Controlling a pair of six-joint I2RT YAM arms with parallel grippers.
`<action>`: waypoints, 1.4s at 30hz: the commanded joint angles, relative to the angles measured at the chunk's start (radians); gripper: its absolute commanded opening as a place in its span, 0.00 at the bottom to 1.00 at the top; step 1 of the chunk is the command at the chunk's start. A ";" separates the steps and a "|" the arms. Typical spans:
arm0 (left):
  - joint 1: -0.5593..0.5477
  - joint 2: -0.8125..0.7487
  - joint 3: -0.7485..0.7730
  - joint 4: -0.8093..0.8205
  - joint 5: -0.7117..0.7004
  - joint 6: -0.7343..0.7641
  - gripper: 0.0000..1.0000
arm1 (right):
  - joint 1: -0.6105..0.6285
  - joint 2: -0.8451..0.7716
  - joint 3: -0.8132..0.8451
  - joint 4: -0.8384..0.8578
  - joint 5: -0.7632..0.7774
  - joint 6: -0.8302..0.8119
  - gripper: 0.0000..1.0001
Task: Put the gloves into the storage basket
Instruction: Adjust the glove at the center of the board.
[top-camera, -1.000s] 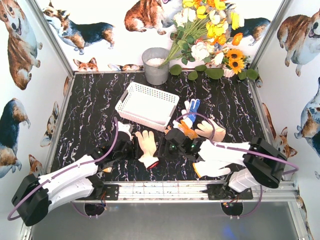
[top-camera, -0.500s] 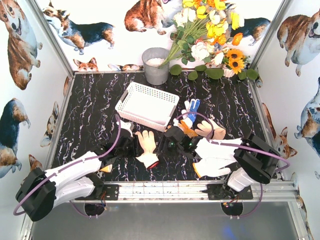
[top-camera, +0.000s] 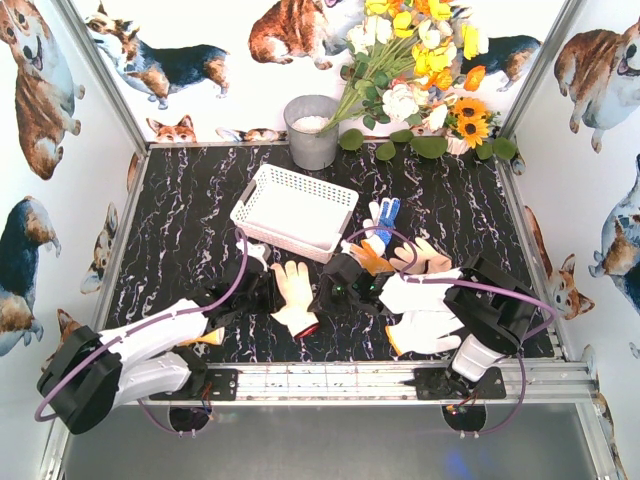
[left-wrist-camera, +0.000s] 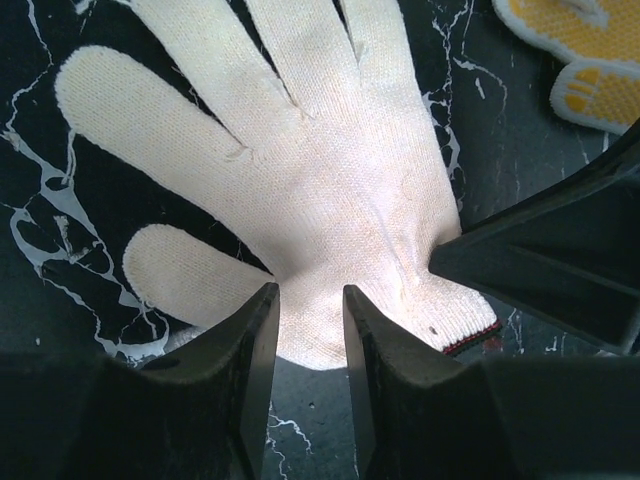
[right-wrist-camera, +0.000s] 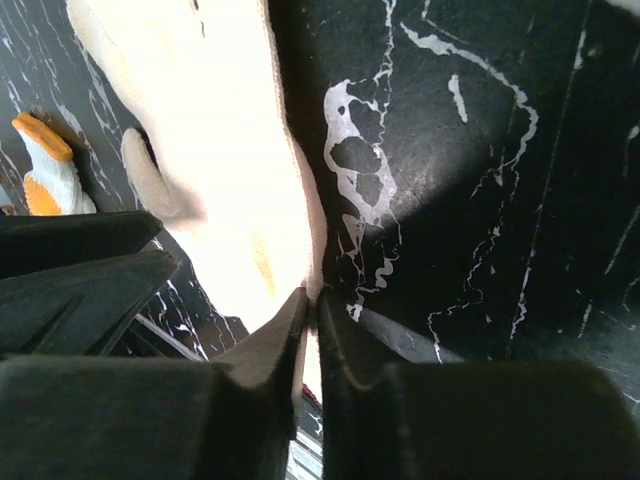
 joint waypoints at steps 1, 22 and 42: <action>0.006 0.023 -0.005 0.046 0.024 0.062 0.26 | -0.002 -0.013 -0.020 0.063 -0.017 0.020 0.06; -0.007 0.255 0.015 0.284 0.293 0.132 0.26 | 0.066 -0.341 -0.264 -0.131 0.146 0.210 0.00; -0.008 0.366 0.074 0.288 0.270 0.149 0.25 | 0.108 -0.257 -0.238 -0.075 0.130 0.230 0.02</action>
